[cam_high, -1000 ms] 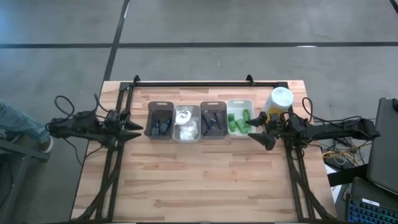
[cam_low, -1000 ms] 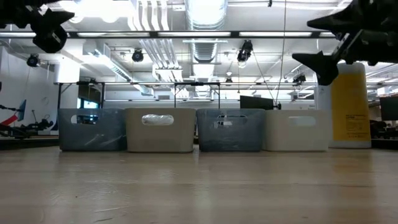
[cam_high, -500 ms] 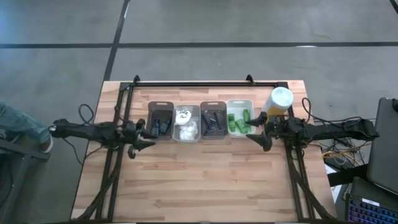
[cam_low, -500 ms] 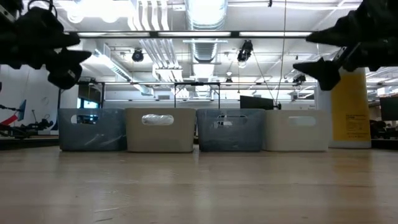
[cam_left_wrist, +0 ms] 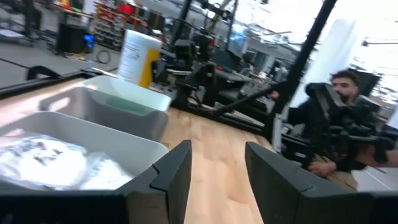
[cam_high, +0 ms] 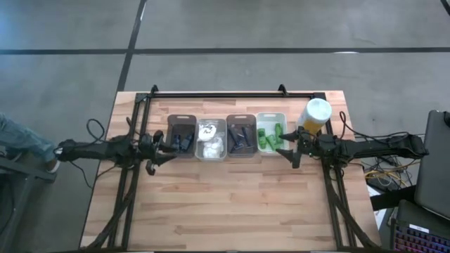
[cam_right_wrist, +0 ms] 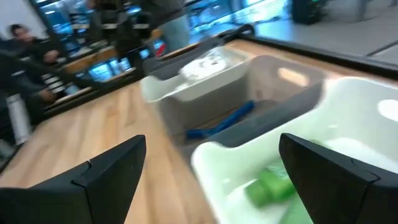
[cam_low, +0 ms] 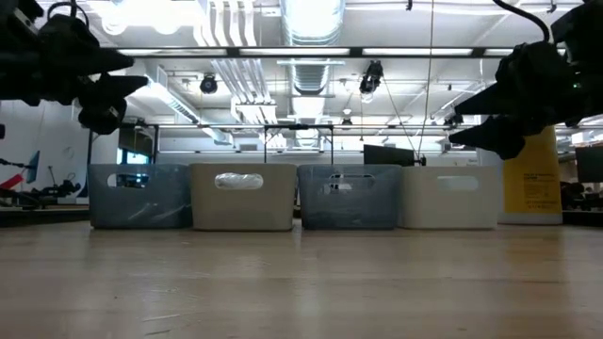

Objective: Pick & Place Travel size toiletries
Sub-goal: Return to Home Position

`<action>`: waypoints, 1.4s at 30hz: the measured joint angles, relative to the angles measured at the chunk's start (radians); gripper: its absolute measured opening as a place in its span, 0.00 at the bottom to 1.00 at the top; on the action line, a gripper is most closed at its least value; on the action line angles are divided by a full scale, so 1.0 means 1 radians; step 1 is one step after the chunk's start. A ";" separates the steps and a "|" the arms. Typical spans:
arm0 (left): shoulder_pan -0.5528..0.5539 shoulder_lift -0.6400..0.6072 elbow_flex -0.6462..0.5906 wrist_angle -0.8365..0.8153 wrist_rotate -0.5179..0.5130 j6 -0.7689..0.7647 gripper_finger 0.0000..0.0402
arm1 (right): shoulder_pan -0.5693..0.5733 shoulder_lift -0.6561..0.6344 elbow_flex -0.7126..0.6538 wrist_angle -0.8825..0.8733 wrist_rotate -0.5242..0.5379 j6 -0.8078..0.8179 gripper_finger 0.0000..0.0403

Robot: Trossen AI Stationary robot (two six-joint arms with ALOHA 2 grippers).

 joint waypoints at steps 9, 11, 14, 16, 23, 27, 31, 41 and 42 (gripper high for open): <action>0.038 -0.004 -0.001 -0.005 -0.002 0.000 0.39 | 0.000 0.000 0.000 0.000 0.051 0.000 0.90; 0.038 -0.011 -0.001 -0.005 -0.002 0.000 0.39 | 0.000 0.000 0.000 0.000 0.051 0.002 0.90; 0.038 -0.024 -0.001 -0.005 -0.002 0.000 0.39 | 0.000 0.000 0.000 0.000 0.052 0.003 0.90; 0.038 -0.026 -0.002 -0.006 -0.002 0.000 0.39 | 0.000 0.000 0.000 0.000 0.052 0.003 0.90; 0.039 -0.026 -0.002 -0.007 -0.002 0.000 0.39 | 0.000 -0.089 0.002 -0.031 0.052 0.003 0.90; 0.039 -0.026 -0.002 -0.007 -0.003 0.000 0.39 | 0.000 -0.184 0.001 -0.034 0.053 0.003 0.90; 0.039 -0.026 -0.003 -0.008 -0.003 0.000 0.39 | 0.000 -0.277 0.001 -0.035 0.053 0.003 0.90; 0.039 -0.026 -0.002 0.015 -0.010 0.000 0.39 | -0.002 -0.427 0.002 -0.016 0.055 0.003 0.90; 0.039 -0.026 -0.002 0.016 -0.010 0.000 0.39 | -0.005 -0.427 0.001 -0.017 0.055 0.003 0.90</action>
